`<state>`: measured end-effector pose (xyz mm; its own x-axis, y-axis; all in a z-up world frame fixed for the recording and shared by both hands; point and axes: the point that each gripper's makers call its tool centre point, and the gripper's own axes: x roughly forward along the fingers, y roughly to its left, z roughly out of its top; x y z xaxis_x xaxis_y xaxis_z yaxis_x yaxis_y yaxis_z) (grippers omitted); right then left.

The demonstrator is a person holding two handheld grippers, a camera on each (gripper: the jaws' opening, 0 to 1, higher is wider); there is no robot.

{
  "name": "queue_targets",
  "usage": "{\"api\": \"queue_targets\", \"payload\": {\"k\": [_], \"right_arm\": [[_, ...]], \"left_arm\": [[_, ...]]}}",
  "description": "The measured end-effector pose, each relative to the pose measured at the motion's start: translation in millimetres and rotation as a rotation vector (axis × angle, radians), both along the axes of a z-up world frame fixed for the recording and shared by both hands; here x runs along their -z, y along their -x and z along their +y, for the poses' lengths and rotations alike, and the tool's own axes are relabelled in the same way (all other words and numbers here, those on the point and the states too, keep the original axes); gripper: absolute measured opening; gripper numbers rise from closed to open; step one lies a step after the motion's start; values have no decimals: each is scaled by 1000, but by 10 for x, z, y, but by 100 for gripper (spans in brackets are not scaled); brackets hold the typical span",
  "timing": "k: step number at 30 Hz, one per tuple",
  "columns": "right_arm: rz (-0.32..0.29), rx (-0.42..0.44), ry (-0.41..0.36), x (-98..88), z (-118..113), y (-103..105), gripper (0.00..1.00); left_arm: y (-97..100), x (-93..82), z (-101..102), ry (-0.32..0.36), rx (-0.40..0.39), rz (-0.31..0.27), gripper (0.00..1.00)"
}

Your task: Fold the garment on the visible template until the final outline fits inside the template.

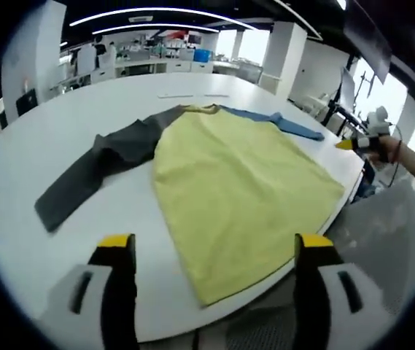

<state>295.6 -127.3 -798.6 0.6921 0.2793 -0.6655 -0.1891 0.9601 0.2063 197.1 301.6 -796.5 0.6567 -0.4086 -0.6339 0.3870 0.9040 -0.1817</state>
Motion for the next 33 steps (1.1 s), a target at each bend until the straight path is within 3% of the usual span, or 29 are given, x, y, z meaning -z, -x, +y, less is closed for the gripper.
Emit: {"api": "queue_targets", "payload": {"k": [6,12,18,21,30,33], "right_arm": [[-8,50,9,20,-295,-237,64],[-13,131,-50,29,-504,-456,64],[-2,197,-13,150,-823,-710,58],[-4,227,5,183,-900,-794,54],[37,273,48,355,-1008,-956,42],[71,280,66,380,-989,-882,36]], "left_arm": [[-67,-39,-8,-7,8,-38,99],[-81,-77,-43,-25,21,-49,99],[-124,-140,-60,6,5,-74,99],[-157,-201,-64,51,-13,-94,99],[-206,-202,7,21,-24,-103,98],[-191,-177,-3,26,-18,-86,96]]}}
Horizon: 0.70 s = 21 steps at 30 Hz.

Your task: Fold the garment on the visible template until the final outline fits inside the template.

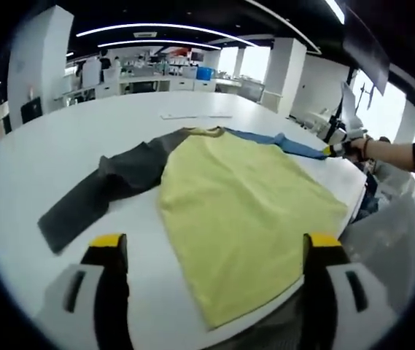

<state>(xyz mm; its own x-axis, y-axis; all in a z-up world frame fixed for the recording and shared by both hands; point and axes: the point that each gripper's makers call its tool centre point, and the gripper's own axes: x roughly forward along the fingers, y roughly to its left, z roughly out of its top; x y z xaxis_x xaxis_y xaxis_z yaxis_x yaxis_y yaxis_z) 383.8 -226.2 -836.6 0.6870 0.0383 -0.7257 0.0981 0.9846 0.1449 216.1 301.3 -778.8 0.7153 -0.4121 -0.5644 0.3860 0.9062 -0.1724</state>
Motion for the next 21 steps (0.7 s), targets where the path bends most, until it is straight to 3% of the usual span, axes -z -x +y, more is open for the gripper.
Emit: {"api": "queue_targets", "payload": {"k": [3,6,8,10,15,21], "right_arm": [[16,21,22,27,-5,30,33],[5,19,55,18,-36,-67,28],[11,22,66,14,-58,-66,25],[35,28,70,14,-76,-68,19],[29,20,44,29,-67,-101,3],[32,-14,53,-27,-16,-103,0]], "left_arm": [[11,7,-29,-9,25,-1,93],[13,18,-52,-40,47,-3,93],[3,6,-63,-13,43,0,92],[-6,-10,-74,15,39,3,92],[-7,-4,-45,2,52,-1,92],[2,-5,-25,-2,49,0,91]]}}
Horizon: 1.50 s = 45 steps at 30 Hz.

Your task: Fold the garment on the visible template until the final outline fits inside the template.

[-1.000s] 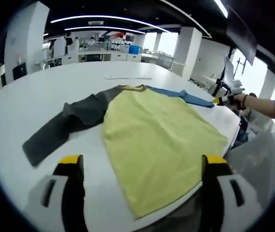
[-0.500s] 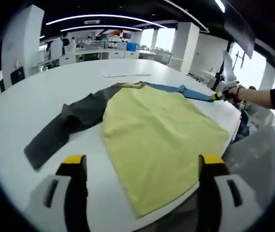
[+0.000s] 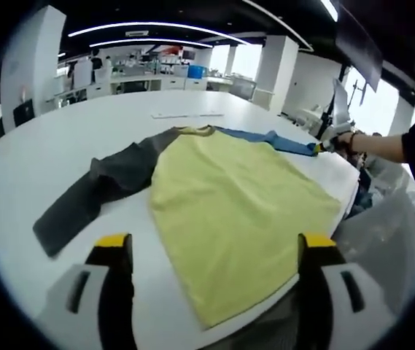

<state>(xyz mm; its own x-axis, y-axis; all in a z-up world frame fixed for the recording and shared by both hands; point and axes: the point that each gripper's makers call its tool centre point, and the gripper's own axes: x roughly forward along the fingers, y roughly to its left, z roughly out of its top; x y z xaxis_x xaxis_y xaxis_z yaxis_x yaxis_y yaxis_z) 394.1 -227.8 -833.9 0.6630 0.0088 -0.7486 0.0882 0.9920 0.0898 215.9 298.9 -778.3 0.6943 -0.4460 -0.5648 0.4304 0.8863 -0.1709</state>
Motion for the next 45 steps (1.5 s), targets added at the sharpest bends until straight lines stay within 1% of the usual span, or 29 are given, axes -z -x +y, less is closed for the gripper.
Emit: {"api": "queue_targets", "payload": {"k": [2,8,9,11,13,17,20,22,26,28,31,35,40,42,45], "right_arm": [[-10,-11,8,-50,-50,-47,0],[-14,-30,50,-179,-147,-79,0],[-10,-35,63,-220,-210,-119,0],[-6,-37,62,-231,-274,-156,0],[3,-25,61,-231,-308,-147,0],[26,-32,72,-227,-358,-132,0],[23,-42,72,-256,-356,-145,0],[26,-37,58,-241,-386,-177,0],[32,-39,50,-251,-348,-162,0],[29,-36,42,-257,-335,-170,0],[26,-34,31,-265,-316,-178,0],[19,-21,4,-304,-281,-186,0],[6,-35,14,-392,-245,-228,0],[2,-42,16,-440,-191,-231,0],[-1,-67,31,-483,-148,-275,0]], "left_arm": [[5,-7,-4,-1,2,-4,91],[9,-11,-1,9,-1,-5,92],[10,-15,-21,19,-1,0,92],[7,-30,-58,24,4,-2,93],[3,-47,-93,23,12,-6,93],[12,-66,-138,20,27,-13,94],[33,-62,-151,14,36,-11,96],[48,-67,-159,13,40,-11,97],[68,-82,-139,-5,48,-20,99],[67,-107,-133,-4,51,-36,99],[57,-100,-80,-1,52,-42,99],[71,-71,-43,-34,63,-39,99],[85,-38,-7,-44,69,-35,99],[94,-50,-22,-72,80,-50,99],[109,-48,-49,-88,93,-48,99]]}}
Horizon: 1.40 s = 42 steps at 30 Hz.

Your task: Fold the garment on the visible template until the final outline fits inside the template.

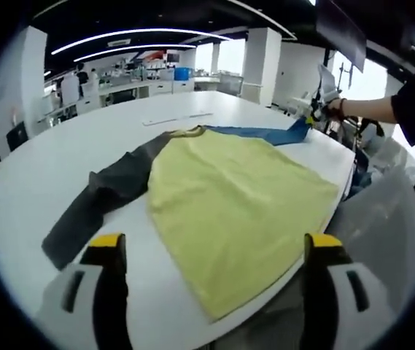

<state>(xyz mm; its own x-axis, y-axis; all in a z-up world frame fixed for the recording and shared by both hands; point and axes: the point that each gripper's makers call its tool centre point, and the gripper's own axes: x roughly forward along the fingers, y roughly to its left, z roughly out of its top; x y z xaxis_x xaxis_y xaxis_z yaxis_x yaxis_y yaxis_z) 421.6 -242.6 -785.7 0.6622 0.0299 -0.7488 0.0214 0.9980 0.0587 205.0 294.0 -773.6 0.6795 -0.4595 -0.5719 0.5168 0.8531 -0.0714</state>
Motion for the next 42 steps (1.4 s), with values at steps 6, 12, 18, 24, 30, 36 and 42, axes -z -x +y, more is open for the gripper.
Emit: {"api": "queue_targets", "payload": {"k": [6,12,18,24,30,36,42], "right_arm": [[-14,-8,-35,-112,142,-109,0],[-13,-36,-43,-198,317,-181,0],[-18,-69,-60,-286,530,-261,0],[-16,-109,-71,-341,749,-308,0],[-14,-145,-81,-389,950,-404,0],[-8,-190,-87,-452,1239,-424,0],[-7,-250,-88,-522,1544,-420,0]], "left_arm": [[22,-6,-38,-29,11,-8,99],[51,-8,-67,-30,15,-7,99],[59,-13,-71,-14,9,-5,99],[74,-10,-80,-16,9,-4,99],[78,-7,-59,-11,2,-6,99],[86,0,-56,-8,-3,-4,99],[95,19,-40,-9,-4,0,98]]}}
